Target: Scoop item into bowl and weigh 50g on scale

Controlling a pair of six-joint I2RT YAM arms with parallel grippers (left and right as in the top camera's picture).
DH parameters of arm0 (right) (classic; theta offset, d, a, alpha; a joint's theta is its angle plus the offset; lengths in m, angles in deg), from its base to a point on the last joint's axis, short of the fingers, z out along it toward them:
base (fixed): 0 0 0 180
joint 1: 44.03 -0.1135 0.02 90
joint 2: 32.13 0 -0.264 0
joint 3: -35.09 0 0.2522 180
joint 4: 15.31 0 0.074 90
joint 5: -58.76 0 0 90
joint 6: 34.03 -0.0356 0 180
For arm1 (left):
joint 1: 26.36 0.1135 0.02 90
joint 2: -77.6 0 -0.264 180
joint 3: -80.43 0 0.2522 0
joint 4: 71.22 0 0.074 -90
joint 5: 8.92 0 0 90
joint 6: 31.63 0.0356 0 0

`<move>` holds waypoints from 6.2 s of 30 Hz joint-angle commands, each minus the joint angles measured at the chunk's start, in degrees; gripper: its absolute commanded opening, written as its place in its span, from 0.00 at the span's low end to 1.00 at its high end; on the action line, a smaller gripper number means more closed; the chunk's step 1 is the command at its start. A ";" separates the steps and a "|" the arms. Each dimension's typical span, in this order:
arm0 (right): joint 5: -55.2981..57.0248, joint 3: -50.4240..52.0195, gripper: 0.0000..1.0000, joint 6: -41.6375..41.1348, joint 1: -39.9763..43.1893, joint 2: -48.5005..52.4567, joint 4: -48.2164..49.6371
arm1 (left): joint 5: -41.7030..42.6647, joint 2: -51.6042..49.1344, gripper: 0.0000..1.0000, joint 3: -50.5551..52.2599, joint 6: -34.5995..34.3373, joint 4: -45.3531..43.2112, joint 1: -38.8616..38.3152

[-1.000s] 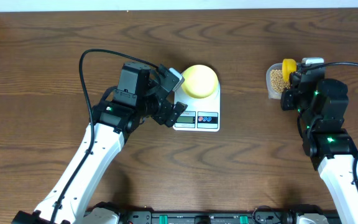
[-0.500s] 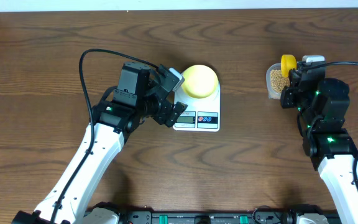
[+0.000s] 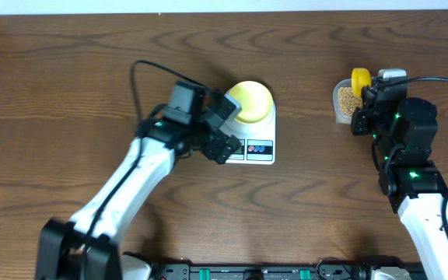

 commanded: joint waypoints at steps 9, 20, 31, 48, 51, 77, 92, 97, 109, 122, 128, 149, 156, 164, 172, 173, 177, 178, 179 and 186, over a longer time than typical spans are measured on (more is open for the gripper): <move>-0.39 -1.18 0.01 -0.61 0.13 0.02 0.24 | -18.27 -6.71 0.88 0.55 -13.55 -5.57 -5.35; -0.37 -1.18 0.01 -0.59 0.15 0.02 0.52 | -19.78 -10.75 0.88 0.55 -18.34 -7.69 -5.95; -0.39 -1.18 0.01 -0.59 0.13 0.02 0.68 | -28.70 -10.93 0.89 0.68 -23.43 -6.93 -13.05; -0.39 -1.18 0.01 -0.59 0.13 0.04 0.68 | -29.22 -10.93 0.88 1.18 -24.33 -8.48 -13.81; -0.39 -1.18 0.01 -0.61 0.13 0.04 0.66 | -29.35 -11.30 0.89 1.20 -24.33 -8.46 -13.81; -0.42 -1.18 0.01 -0.59 0.13 0.07 0.63 | -30.97 -15.02 0.88 1.20 -24.52 -10.62 -13.81; -0.42 -1.18 0.01 -0.59 0.13 0.07 0.15 | -30.95 -15.56 0.88 1.20 -24.55 -11.63 -13.81; -0.39 -1.18 0.01 -0.59 0.13 0.07 0.24 | -30.95 -15.58 0.88 1.20 -24.59 -11.65 -13.81; -0.39 -1.18 0.01 -0.59 0.13 0.07 0.26 | -30.95 -15.65 0.88 1.20 -25.62 -11.82 -13.84; -0.39 -1.18 0.01 -0.59 0.13 0.07 0.26 | -32.72 -15.65 0.89 1.20 -25.75 -12.04 -16.04; -0.39 -1.18 0.01 -0.59 0.13 0.07 0.26 | -35.45 -15.65 0.88 1.20 -29.05 -11.87 -15.96; -0.39 -1.18 0.01 -0.59 0.13 0.07 0.26 | -35.47 -16.94 0.88 1.25 -29.00 -11.85 -15.89; -0.39 -1.18 0.01 -0.59 0.13 0.07 0.24 | -35.50 -17.03 0.88 1.25 -28.98 -11.45 -15.89; -0.39 -1.18 0.01 -0.59 0.13 0.07 0.07 | -35.52 -17.18 0.88 1.25 -28.98 -9.88 -15.89; -0.39 -1.18 0.01 -0.57 0.15 0.07 0.26 | -35.89 -18.12 0.88 1.25 -28.98 -8.85 -15.89; -0.39 -1.18 0.01 -0.57 0.13 0.04 0.24 | -35.91 -18.12 0.88 1.25 -28.98 -8.96 -15.89; -0.39 -1.18 0.01 -0.59 0.13 0.04 0.17 | -35.91 -18.12 0.88 1.25 -28.89 -9.29 -15.89; -0.39 -1.18 0.01 -0.59 0.13 0.04 0.13 | -35.91 -18.12 0.89 1.25 -28.76 -9.31 -15.89; -0.39 -1.18 0.01 -0.59 0.13 0.04 0.09 | -35.91 -18.10 0.89 1.22 -28.72 -9.44 -15.89; -0.39 -1.18 0.01 -0.59 0.15 0.04 0.46 | -35.85 -14.84 0.88 1.16 -28.17 -9.68 -16.06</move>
